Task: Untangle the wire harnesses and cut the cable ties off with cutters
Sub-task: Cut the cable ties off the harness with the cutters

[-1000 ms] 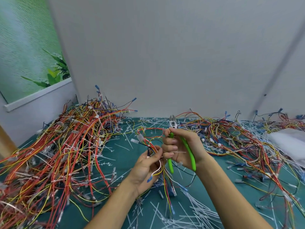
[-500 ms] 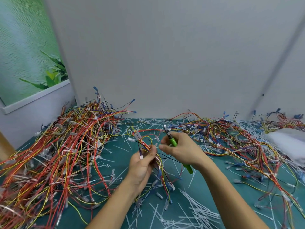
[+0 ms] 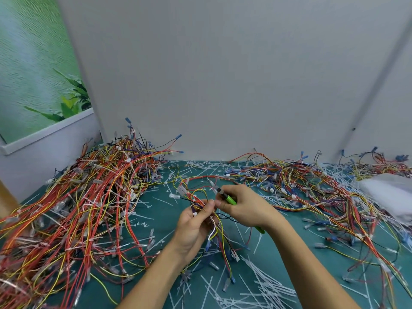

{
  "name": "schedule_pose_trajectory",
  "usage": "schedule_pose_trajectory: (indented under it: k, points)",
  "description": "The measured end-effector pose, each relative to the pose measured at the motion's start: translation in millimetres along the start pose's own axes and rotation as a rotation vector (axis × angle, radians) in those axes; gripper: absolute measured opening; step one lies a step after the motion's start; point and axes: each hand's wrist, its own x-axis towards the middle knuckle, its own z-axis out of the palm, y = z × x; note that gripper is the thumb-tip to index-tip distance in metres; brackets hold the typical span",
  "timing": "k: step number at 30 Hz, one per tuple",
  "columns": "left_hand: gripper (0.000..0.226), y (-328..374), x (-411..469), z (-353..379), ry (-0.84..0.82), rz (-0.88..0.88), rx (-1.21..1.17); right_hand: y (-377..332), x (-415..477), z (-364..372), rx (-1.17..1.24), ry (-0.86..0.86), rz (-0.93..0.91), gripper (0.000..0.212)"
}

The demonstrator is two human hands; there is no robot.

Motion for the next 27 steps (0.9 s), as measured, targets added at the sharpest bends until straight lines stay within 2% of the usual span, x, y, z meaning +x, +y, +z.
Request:
schedule_pose_trajectory:
  k: [5, 12, 22, 24, 27]
  points:
    - [0.014, -1, 0, 0, 0.007, -0.016, -0.06, -2, 1, 3, 0.032, 0.047, 0.028, 0.027]
    - [0.015, -2, -1, 4, 0.021, -0.001, 0.042, -2, 1, 5, 0.051, 0.063, 0.046, 0.015]
    - [0.012, -1, -3, 4, 0.053, 0.028, 0.104, 9, 1, -14, 0.104, -0.026, 0.124, 0.033]
    - [0.007, -1, -2, 3, 0.069, 0.054, 0.11, 10, 1, -18, 0.082, -0.014, 0.148, 0.035]
    - [0.017, 0, -1, 2, 0.084, 0.068, 0.092, 17, -2, -28, 0.1, 0.039, 0.205, 0.032]
